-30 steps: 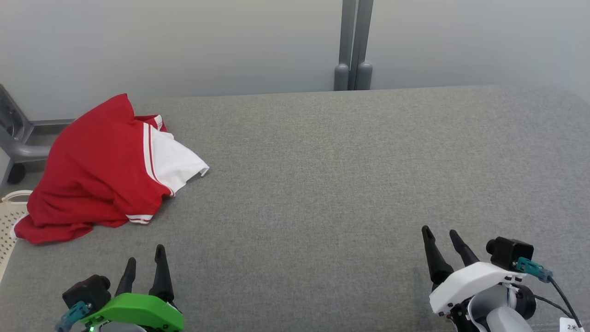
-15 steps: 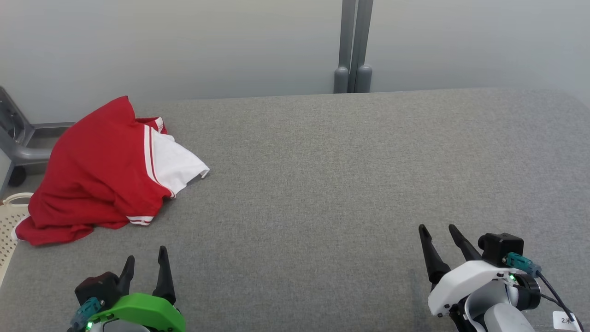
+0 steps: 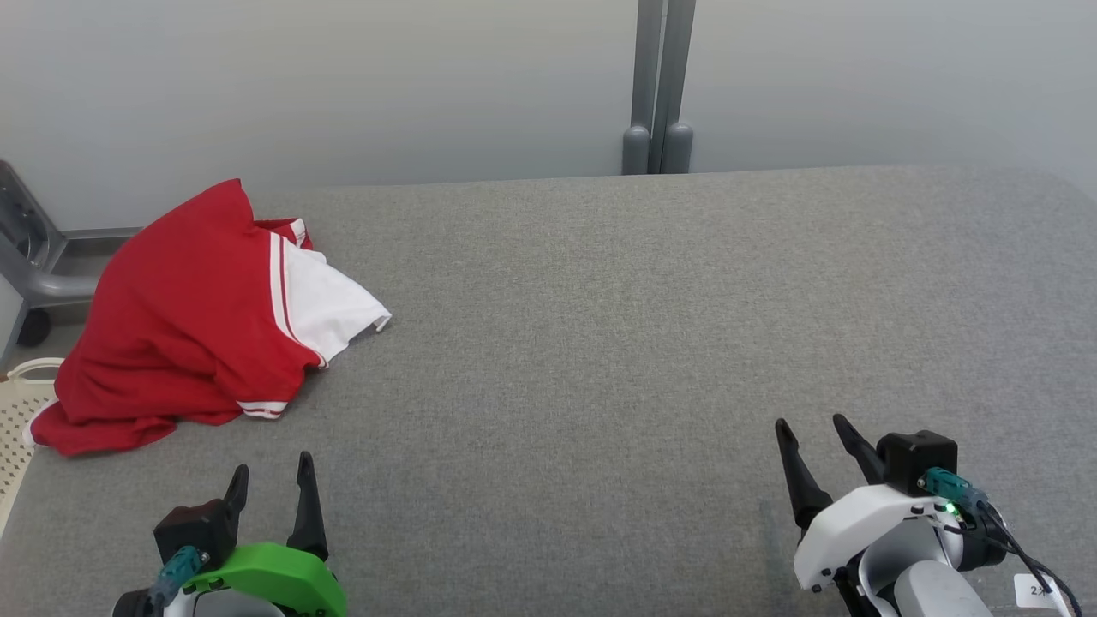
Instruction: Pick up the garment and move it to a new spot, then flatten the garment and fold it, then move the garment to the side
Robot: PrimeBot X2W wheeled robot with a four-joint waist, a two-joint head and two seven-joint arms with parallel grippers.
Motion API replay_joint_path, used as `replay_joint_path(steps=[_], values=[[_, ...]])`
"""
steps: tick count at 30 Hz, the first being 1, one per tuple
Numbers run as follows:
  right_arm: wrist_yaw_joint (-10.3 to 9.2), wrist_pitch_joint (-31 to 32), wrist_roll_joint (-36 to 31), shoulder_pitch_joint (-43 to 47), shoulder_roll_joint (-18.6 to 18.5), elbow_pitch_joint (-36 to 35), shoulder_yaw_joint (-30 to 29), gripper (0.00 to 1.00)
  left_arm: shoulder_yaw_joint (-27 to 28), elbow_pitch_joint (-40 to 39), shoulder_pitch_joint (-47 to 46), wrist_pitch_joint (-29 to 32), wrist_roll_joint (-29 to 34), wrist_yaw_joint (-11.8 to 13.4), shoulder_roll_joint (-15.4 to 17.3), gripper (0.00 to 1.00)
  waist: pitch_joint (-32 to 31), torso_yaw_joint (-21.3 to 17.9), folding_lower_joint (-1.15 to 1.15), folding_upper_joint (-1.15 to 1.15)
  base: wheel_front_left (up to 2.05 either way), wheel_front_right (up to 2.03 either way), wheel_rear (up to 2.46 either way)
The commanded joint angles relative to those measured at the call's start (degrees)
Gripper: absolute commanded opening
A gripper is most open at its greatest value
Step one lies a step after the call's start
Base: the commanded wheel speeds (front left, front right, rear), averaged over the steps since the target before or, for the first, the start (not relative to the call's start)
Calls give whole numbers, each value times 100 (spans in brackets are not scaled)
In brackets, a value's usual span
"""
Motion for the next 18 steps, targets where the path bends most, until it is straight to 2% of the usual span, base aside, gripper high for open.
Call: replay_joint_path(steps=[1,18], values=[[2,-55,-129,-90,-30,21,-5,100,-13,2,-93,-61,132,28,68,100,1,0,0,0,0,0,0],[1,-275,-708,-238,-36,290,24,100,-135,137,-113,-218,624,123,134,100,-14,-9,0,0,0,0,0]])
